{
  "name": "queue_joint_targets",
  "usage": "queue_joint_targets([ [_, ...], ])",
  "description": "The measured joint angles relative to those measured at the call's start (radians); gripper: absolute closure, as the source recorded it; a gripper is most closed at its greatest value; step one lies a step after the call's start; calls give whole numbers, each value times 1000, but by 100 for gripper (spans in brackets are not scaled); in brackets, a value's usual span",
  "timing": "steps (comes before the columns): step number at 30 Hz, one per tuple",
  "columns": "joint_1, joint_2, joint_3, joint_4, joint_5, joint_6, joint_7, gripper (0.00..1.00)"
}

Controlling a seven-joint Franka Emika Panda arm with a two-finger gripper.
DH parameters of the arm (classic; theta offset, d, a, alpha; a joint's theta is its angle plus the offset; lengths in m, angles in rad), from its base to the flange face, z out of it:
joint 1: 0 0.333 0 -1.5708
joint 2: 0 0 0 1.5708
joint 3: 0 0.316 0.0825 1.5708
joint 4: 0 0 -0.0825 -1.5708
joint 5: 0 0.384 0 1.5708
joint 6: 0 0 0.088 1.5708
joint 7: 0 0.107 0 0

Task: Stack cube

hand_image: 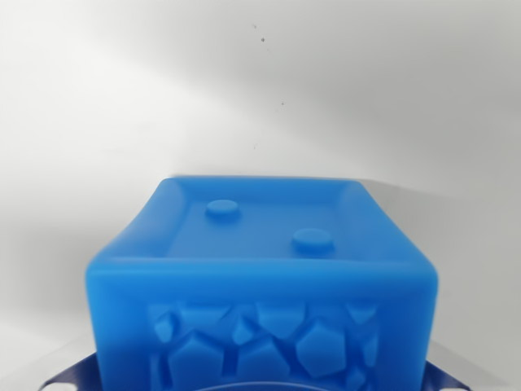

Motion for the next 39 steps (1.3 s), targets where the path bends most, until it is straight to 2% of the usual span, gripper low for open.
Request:
queue_joint_targets([
  [17,-1,-47,2,-13,0,-31,0,100],
  [39,-8,-154,12,-37,6,-113,-4,100],
])
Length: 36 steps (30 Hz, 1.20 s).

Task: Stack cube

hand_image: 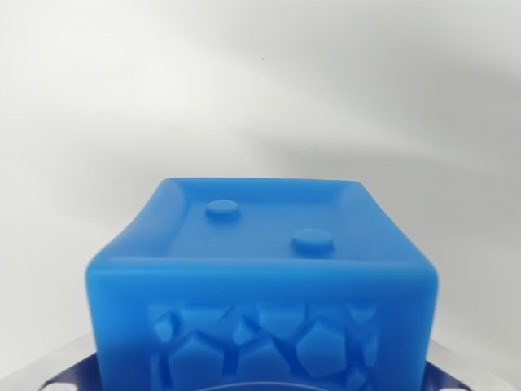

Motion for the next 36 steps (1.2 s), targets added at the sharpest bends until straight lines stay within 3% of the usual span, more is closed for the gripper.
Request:
queue_joint_targets([
  [24,-2,-133,5,-10,16,-117,-8,100],
  [36,12,-174,7,-90,20,-88,40,100],
])
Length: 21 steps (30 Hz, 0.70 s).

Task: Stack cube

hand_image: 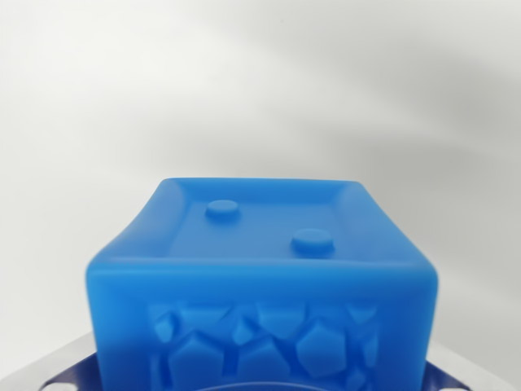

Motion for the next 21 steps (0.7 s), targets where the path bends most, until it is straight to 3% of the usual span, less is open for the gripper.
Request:
queue_joint_targets([
  [21,27,-72,5,-131,2,59,98,100],
])
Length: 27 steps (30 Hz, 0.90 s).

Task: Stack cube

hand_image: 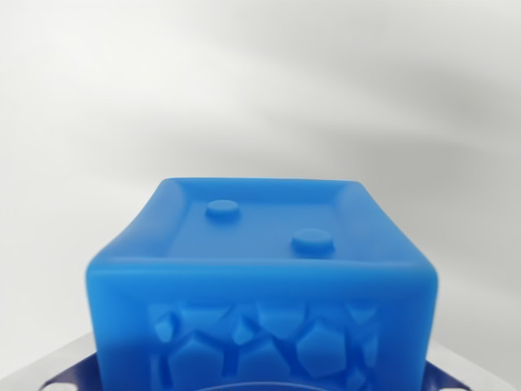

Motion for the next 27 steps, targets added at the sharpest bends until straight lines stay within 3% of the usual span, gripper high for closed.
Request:
queue_joint_targets([
  [27,41,-90,13,-161,4,70,139,100],
])
